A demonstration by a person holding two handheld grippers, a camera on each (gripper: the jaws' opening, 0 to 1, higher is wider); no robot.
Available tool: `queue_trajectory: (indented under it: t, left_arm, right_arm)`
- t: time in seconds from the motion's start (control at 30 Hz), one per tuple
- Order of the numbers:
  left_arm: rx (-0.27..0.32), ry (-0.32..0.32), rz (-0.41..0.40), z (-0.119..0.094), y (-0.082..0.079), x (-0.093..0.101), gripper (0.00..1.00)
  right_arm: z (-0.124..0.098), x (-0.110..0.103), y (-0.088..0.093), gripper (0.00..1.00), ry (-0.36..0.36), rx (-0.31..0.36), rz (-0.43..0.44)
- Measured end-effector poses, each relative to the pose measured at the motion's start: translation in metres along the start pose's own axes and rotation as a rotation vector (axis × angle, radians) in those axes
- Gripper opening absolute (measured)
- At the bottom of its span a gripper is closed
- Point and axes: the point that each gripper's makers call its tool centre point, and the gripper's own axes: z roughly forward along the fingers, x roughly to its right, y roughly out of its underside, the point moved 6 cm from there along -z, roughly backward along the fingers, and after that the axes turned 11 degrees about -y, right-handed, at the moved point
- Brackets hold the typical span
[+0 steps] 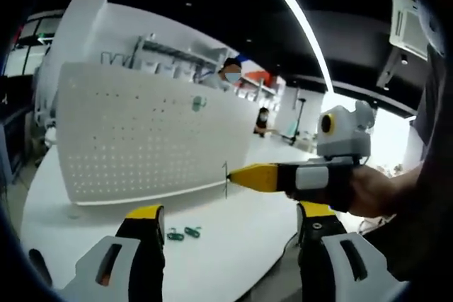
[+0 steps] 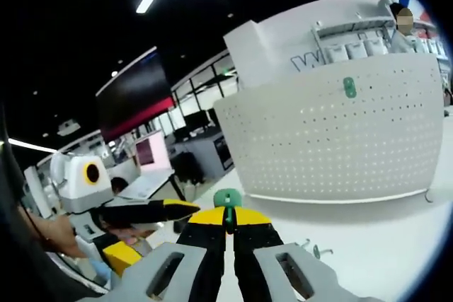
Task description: Insert the hook assembly into the mounting plate slot until the hook locks in place.
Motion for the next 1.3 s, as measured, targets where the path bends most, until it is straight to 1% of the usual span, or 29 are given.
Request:
queue_trajectory:
  t: [0.1, 0.17, 0.27, 0.37, 0.4, 0.57, 0.63, 0.7, 0.77, 0.87, 0.93, 0.97, 1.0, 1.03, 1.23, 1.3]
  left_arm:
    - [0.001, -0.006, 0.002, 0.000, -0.001, 0.000, 0.89]
    - [-0.002, -0.006, 0.004, -0.001, -0.002, 0.001, 0.89]
    - [-0.001, -0.010, 0.007, -0.001, -0.003, 0.000, 0.94]
    - [0.007, -0.042, 0.015, -0.001, -0.005, -0.003, 1.00]
    - [0.011, -0.054, 0.018, -0.001, -0.005, -0.005, 1.00]
    - [0.011, -0.066, 0.011, -0.002, -0.006, -0.008, 1.00]
    - [0.010, -0.072, 0.012, -0.002, -0.006, -0.010, 1.00]
    - [0.008, -0.075, 0.009, -0.002, -0.006, -0.011, 1.00]
    - [0.008, -0.085, 0.010, -0.002, -0.005, -0.013, 1.00]
    - [-0.003, -0.106, -0.002, -0.001, 0.000, -0.019, 1.00]
    - [-0.005, -0.112, -0.015, -0.002, 0.001, -0.022, 1.00]
    - [-0.007, -0.116, -0.016, -0.002, 0.001, -0.022, 1.00]
    - [-0.009, -0.121, -0.015, -0.002, 0.002, -0.023, 1.00]
    - [-0.012, -0.124, -0.016, -0.002, 0.002, -0.024, 1.00]
    - [-0.015, -0.147, -0.030, -0.001, 0.003, -0.033, 1.00]
    - [-0.017, -0.152, -0.032, -0.001, 0.004, -0.035, 1.00]
  right_arm:
    - [0.001, 0.003, 0.001, 0.00, 0.006, -0.004, -0.005]
    - [0.002, 0.005, 0.001, 0.00, 0.012, -0.004, -0.011]
    - [0.004, 0.010, 0.000, 0.00, 0.019, -0.011, -0.029]
    - [0.006, 0.017, -0.002, 0.00, 0.028, -0.014, -0.046]
    - [0.007, 0.019, -0.003, 0.00, 0.032, -0.014, -0.049]
    - [0.007, 0.033, -0.011, 0.00, 0.061, -0.005, -0.076]
    - [0.007, 0.043, -0.016, 0.00, 0.083, 0.000, -0.093]
    - [0.007, 0.051, -0.019, 0.00, 0.097, 0.005, -0.088]
    - [0.007, 0.058, -0.025, 0.00, 0.110, 0.026, -0.075]
    - [0.010, 0.071, -0.035, 0.00, 0.145, 0.036, -0.117]
    - [0.011, 0.081, -0.041, 0.00, 0.165, 0.043, -0.131]
    - [0.011, 0.083, -0.042, 0.00, 0.169, 0.045, -0.133]
    - [0.011, 0.092, -0.047, 0.00, 0.190, 0.053, -0.139]
    - [0.010, 0.093, -0.048, 0.00, 0.196, 0.056, -0.140]
    - [0.008, 0.122, -0.064, 0.00, 0.274, 0.084, -0.158]
    - [0.007, 0.130, -0.073, 0.00, 0.291, 0.110, -0.159]
